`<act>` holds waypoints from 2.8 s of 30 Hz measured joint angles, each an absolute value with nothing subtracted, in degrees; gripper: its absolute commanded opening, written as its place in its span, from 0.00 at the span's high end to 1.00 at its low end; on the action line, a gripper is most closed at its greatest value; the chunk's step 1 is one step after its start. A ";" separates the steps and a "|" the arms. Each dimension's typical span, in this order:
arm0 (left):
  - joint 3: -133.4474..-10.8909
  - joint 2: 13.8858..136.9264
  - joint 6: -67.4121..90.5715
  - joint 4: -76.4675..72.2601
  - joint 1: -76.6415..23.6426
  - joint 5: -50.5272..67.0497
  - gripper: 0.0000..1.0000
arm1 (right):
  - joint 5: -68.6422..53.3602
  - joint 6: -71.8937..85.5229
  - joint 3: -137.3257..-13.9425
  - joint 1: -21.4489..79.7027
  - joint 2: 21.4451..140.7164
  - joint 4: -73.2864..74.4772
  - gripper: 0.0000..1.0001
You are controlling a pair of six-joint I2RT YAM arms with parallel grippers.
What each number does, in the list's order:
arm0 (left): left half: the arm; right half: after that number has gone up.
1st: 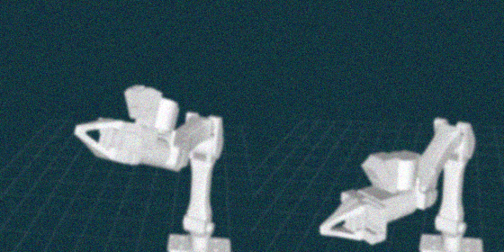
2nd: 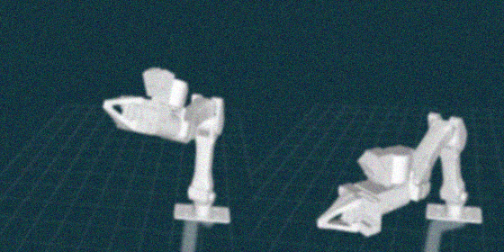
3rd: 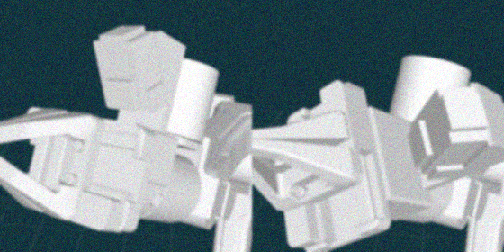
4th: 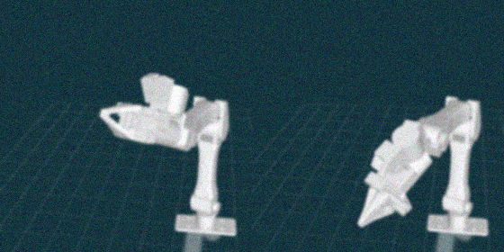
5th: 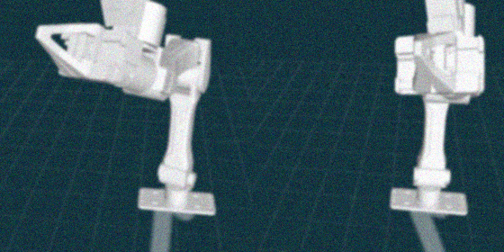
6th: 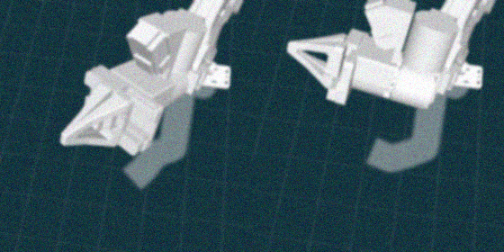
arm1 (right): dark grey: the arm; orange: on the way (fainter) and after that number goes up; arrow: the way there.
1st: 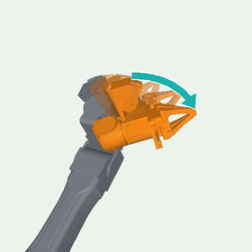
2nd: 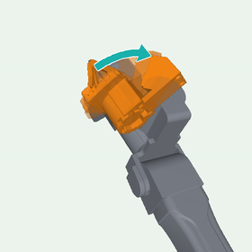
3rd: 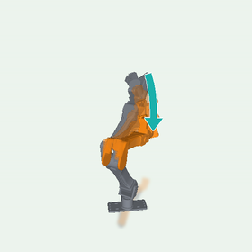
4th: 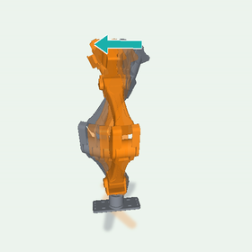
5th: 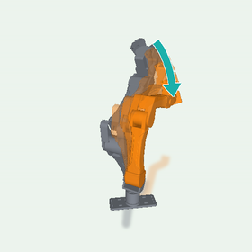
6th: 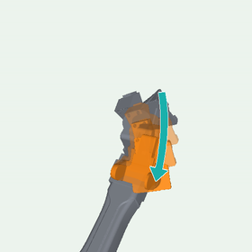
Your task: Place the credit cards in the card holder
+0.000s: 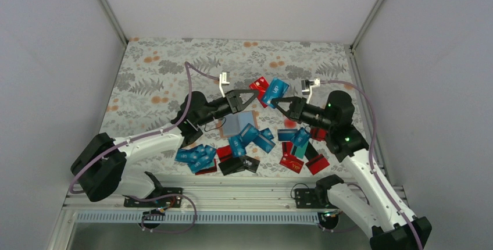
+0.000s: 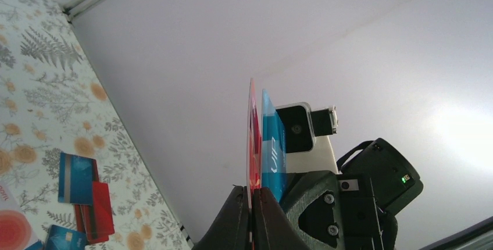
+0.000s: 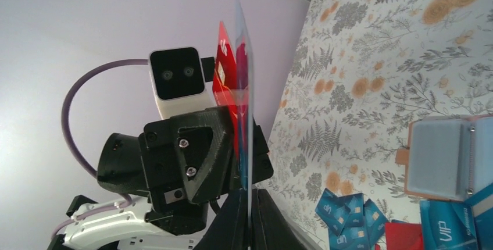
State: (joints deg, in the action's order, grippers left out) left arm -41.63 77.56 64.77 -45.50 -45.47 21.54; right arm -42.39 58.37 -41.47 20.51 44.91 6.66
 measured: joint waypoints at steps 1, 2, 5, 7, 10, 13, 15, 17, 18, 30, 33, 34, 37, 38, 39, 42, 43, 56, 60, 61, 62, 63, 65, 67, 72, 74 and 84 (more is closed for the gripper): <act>-41.63 77.56 64.73 -45.17 -45.43 21.56 0.98 | -42.13 58.22 -41.47 20.53 44.88 6.98 0.96; -41.67 77.52 64.60 -44.62 -45.43 21.58 0.98 | -41.58 57.76 -41.52 20.53 44.86 7.86 0.96; -41.74 77.01 63.26 -40.10 -45.50 21.45 0.98 | -39.57 56.18 -41.58 20.60 44.88 11.79 0.96; -41.74 75.96 61.73 -35.70 -45.60 21.41 0.98 | -38.61 55.11 -41.54 20.73 44.97 14.72 0.96; -41.71 74.11 59.18 -29.45 -45.74 21.37 0.98 | -38.02 54.11 -40.34 21.02 44.97 16.32 0.96; -41.52 73.25 56.51 -22.76 -45.43 19.81 0.98 | -36.27 53.32 -37.01 21.02 44.82 17.04 0.95; -41.10 72.86 54.87 -19.38 -43.62 17.06 0.98 | -32.67 53.19 -34.24 20.29 44.58 19.84 0.92; -40.93 72.77 53.65 -17.41 -41.89 15.03 0.98 | -29.95 53.04 -31.77 19.94 44.73 22.63 0.87; -40.88 72.79 53.19 -16.73 -41.41 14.46 0.98 | -28.99 53.04 -30.76 19.88 44.73 23.62 0.84; -39.29 79.92 49.91 -13.54 -39.40 13.69 0.98 | -23.55 50.54 -25.58 19.51 48.10 26.37 0.40; -40.91 81.73 47.48 -8.99 -39.31 12.51 0.98 | -23.66 48.21 -26.50 19.46 51.05 26.39 0.43; -41.56 82.04 46.65 -7.20 -39.22 11.92 0.98 | -24.01 47.31 -27.14 19.46 52.36 26.24 0.44; -44.12 83.31 44.05 -2.46 -38.26 10.41 0.98 | -25.52 44.49 -29.76 19.77 57.21 24.56 0.43; -44.84 83.85 43.31 -1.23 -38.09 10.11 0.98 | -25.78 43.83 -30.48 19.90 58.43 24.10 0.43; -45.56 84.44 42.39 0.14 -37.04 9.91 0.98 | -26.06 42.87 -31.62 20.03 60.07 23.55 0.44; -47.81 86.83 39.72 4.08 -35.31 9.43 0.98 | -26.83 40.34 -35.86 20.45 65.71 22.41 0.45; -48.42 87.77 38.92 5.04 -34.68 9.47 0.98 | -27.11 39.48 -37.56 20.51 68.10 21.71 0.46; -48.73 92.51 36.51 4.40 -31.73 15.14 0.98 | -31.35 35.16 -43.70 20.93 86.52 13.85 0.53; -48.69 92.51 36.67 3.51 -31.73 16.38 0.98 | -31.88 34.39 -44.23 20.95 88.86 12.73 0.54; -48.69 92.51 36.69 3.46 -31.70 16.69 0.98 | -31.99 34.30 -44.27 20.95 89.30 12.40 0.54; -48.69 92.51 36.73 3.46 -31.73 16.93 0.98 | -32.01 34.22 -44.27 20.95 89.80 12.05 0.54; -48.69 92.51 36.84 3.46 -31.73 17.21 0.98 | -32.05 34.15 -44.27 20.95 90.21 11.86 0.55; -48.69 92.51 36.93 3.46 -31.70 17.61 0.98 | -32.23 33.98 -44.27 20.95 90.98 11.42 0.56; -48.66 92.49 37.06 3.46 -31.70 17.91 0.98 | -32.45 33.87 -44.27 20.95 91.70 11.14 0.56; -48.51 91.85 37.08 3.51 -31.73 18.72 0.98 | -32.86 33.76 -44.27 20.95 93.17 9.98 0.57; -48.51 91.70 37.08 3.42 -31.73 19.22 0.98 | -32.91 33.74 -44.27 20.97 93.69 9.67 0.57; -48.42 92.23 37.08 1.74 -31.73 21.28 0.98 | -33.08 33.30 -44.27 20.97 94.54 8.75 0.58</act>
State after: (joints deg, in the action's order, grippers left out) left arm -48.42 92.23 37.08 1.74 -31.73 21.28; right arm -33.08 33.30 -44.27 20.97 94.54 8.75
